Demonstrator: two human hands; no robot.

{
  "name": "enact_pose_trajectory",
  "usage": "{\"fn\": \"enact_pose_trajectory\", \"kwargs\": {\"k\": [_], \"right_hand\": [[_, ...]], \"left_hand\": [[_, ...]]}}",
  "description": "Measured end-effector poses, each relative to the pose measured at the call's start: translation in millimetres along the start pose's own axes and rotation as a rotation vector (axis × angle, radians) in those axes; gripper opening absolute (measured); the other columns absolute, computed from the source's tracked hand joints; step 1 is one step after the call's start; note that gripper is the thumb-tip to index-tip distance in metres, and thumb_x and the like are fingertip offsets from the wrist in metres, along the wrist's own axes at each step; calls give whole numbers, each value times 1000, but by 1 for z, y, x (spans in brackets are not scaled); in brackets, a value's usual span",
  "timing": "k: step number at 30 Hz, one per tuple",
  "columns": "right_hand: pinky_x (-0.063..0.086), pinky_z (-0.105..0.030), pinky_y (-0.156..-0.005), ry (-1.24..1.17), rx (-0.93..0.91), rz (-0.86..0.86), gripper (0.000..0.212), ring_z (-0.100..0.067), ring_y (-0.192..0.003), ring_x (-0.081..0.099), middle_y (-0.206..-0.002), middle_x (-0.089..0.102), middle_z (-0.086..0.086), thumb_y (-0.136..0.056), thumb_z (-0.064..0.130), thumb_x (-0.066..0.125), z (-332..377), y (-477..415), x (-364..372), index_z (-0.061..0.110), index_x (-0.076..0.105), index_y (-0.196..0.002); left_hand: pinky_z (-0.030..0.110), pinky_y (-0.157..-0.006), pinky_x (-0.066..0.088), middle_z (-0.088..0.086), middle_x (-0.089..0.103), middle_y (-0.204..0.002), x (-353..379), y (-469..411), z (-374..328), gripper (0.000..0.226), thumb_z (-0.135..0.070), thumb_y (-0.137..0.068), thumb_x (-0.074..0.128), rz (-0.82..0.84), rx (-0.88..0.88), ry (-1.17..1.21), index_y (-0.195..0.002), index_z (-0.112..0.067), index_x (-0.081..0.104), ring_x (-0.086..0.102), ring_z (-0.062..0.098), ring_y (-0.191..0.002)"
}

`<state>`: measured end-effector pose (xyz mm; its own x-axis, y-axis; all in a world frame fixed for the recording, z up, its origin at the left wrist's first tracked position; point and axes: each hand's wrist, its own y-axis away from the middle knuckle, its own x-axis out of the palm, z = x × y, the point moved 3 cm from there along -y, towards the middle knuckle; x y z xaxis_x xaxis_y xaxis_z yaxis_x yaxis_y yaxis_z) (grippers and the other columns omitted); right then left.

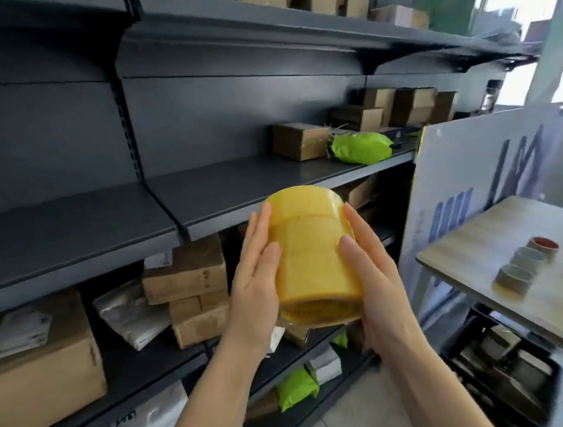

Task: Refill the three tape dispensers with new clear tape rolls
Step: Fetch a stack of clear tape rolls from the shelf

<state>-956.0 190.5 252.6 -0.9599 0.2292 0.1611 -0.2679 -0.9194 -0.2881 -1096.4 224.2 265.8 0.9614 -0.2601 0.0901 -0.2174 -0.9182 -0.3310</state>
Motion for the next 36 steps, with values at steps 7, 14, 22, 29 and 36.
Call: {"fn": "enact_pose_trajectory", "kwargs": {"k": [7, 14, 22, 29, 36], "right_hand": [[56, -37, -86, 32, 29, -254, 57, -14, -115, 57, -132, 48, 22, -65, 67, 62, 3, 30, -132, 66, 50, -121], [59, -29, -75, 47, 20, -512, 45, -14, -108, 63, -129, 51, 18, -78, 52, 59, 9, 45, -259, 62, 53, -121], [57, -23, -68, 124, 10, -707, 37, -5, -97, 67, -123, 54, 17, -82, 45, 56, 25, 45, -401, 64, 57, -113], [58, -25, -69, 142, 26, -909, 49, -16, -109, 63, -132, 53, 11, -79, 46, 59, 46, 67, -517, 53, 53, -128], [58, -25, -68, 128, 67, -1005, 49, -19, -108, 64, -133, 53, 8, -83, 49, 64, 63, 110, -630, 51, 51, -130]], "left_hand": [[48, -115, 25, -22, 23, -153, 132, -1, 42, 41, -39, -98, 38, 237, -53, 26, -126, -69, 35, 27, 9, -140], [48, -115, 27, -16, 30, -153, 272, -11, 82, 40, -36, -93, 42, 452, -138, 161, -125, -60, 45, 32, 13, -139], [32, -109, 34, -25, 31, -149, 434, -25, 126, 49, -44, -83, 43, 632, -191, 236, -130, -60, 42, 31, 0, -136], [55, -107, 37, -14, 29, -152, 563, -8, 132, 47, -48, -82, 44, 835, -297, 269, -124, -67, 40, 35, 22, -137], [52, -104, 41, -15, 33, -148, 684, 33, 138, 46, -43, -85, 43, 883, -348, 237, -126, -62, 42, 41, 18, -131]]}}
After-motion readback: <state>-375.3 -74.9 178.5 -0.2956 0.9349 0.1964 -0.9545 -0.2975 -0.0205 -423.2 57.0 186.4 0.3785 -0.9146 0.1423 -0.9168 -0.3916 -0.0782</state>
